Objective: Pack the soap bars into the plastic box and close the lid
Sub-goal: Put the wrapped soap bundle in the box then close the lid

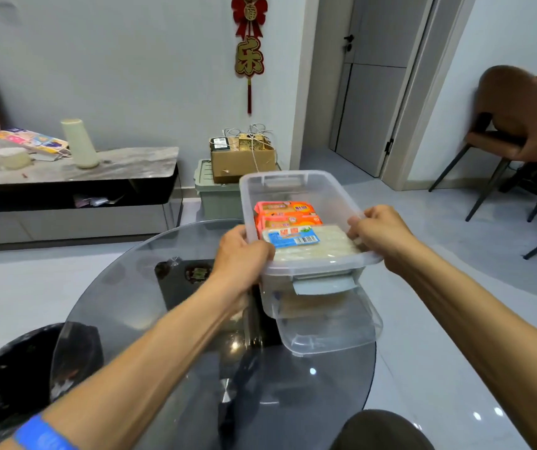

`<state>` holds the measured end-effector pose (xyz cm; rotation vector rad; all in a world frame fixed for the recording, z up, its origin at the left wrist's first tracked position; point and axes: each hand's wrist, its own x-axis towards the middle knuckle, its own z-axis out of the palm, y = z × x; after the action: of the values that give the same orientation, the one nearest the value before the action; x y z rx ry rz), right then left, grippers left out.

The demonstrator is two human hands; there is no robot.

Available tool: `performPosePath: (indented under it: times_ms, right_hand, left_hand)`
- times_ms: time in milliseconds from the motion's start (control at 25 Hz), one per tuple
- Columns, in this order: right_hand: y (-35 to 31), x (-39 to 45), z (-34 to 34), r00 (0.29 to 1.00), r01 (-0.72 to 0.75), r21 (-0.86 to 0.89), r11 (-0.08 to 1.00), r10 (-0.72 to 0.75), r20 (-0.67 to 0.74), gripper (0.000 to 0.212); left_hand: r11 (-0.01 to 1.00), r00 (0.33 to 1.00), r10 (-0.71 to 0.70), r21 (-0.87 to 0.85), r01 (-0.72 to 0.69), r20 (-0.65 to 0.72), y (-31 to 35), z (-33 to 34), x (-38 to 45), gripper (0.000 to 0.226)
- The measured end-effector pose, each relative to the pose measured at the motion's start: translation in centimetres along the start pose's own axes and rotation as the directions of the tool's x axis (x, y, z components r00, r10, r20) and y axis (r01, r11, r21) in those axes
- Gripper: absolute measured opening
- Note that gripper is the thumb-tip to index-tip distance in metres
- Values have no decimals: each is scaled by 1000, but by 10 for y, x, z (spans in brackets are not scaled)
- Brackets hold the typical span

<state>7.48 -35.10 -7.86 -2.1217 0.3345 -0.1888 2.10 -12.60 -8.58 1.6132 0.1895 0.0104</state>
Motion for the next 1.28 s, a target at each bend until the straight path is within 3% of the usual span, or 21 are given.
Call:
performPosePath:
  times_ms: [200,400,640,760,800,880,960,1040,1280]
  right_hand:
    - [-42,-34,76,998,18,69,997,-23,62,19]
    - [-34,-62,147,989,-34,-8,999,35,146,22]
    - [-40,-60,159,993,39,-180,983,-18,119,24]
    - [-31,-53,138,987,38,-51,998,-30,159,40]
    - [-20,-51,128,991,79,-129,989,-64,116,42]
    - [13,-45,109,987,151,-529,835,-158,33,26]
    - [47,-43,100,996,84,-718,691,-54,65,37]
    - [72,-40,103,997,39,-726,687,27,79,48]
    - [80,-28,105,997,78,-664,744,-53,58,35]
  left_hand:
    - [996,994,9,87,1,-112,8,-85,1,28]
    - [992,987,-73,89,86,-141,-22,-140,-6,32]
    - [992,990,-79,91,90,-114,-48,-154,3,34]
    - [986,992,-37,159,55,-118,-50,-155,6,25]
    - [983,990,-32,174,55,-135,-49,-154,8,22]
    - [981,985,-26,187,58,-172,-48,-150,9,21]
    - [977,982,-14,207,53,-186,-47,-145,7,24]
    - [975,984,-9,217,49,-180,-47,-143,4,23]
    - [974,986,-7,222,45,-169,-47,-147,2,18]
